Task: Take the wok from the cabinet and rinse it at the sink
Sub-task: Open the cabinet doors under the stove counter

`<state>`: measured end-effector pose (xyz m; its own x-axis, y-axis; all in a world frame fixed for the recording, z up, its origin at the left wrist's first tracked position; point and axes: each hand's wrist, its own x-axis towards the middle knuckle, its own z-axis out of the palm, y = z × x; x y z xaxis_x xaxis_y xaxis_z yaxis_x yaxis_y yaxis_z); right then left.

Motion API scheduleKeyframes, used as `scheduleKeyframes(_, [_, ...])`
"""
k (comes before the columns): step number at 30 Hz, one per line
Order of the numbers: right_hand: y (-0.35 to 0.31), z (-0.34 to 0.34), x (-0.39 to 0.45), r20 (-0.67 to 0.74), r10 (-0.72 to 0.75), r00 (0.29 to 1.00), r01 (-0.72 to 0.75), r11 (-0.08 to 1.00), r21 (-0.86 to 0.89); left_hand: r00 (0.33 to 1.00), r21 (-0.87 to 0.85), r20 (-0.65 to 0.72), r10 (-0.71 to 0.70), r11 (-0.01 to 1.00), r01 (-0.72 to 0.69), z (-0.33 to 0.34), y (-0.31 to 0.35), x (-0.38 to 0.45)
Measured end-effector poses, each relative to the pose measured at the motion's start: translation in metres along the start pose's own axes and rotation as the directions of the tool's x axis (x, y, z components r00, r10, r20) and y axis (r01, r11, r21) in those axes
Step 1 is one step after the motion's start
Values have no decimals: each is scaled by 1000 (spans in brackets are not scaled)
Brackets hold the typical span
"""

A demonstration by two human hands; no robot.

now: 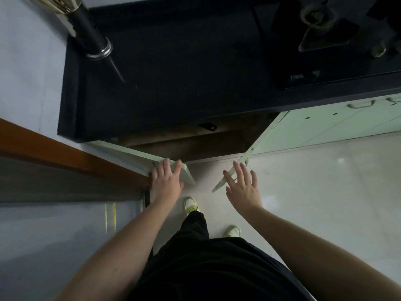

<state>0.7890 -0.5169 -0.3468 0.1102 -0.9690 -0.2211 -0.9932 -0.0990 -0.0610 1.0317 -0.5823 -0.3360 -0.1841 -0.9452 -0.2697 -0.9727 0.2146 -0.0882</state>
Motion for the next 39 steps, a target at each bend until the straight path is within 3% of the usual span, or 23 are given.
scheduleKeyframes(4, [8, 3, -5, 36, -80, 996, 82, 995, -54, 993, -37, -10, 118, 992, -118, 6, -2, 0])
scheduleKeyframes(16, [63, 16, -82, -37, 21, 999, -21, 1000, -15, 998, 25, 18, 67, 997, -68, 31, -11, -52])
scheduleKeyframes(19, [89, 24, -104, -16, 66, 998, -67, 991, -117, 998, 65, 25, 65, 996, -67, 36, -17, -65])
scheduleKeyframes(22, [109, 22, -120, 104, 153, 983, -123, 959, -254, 996, 69, 21, 81, 994, -82, 36, -23, -72])
scheduleKeyframes(26, [129, 17, -124, 189, 323, 927, -223, 883, -413, 996, 88, 52, 79, 993, -83, 31, -26, -84])
scheduleKeyframes(31, [143, -1, -125, 257, 397, 881, -308, 894, -327, 990, 80, 90, 110, 990, -117, 22, -30, -92])
scheduleKeyframes(39, [77, -15, -119, 141, 252, 957, -238, 965, -108, 980, 86, 74, 187, 977, -193, 22, -55, -115])
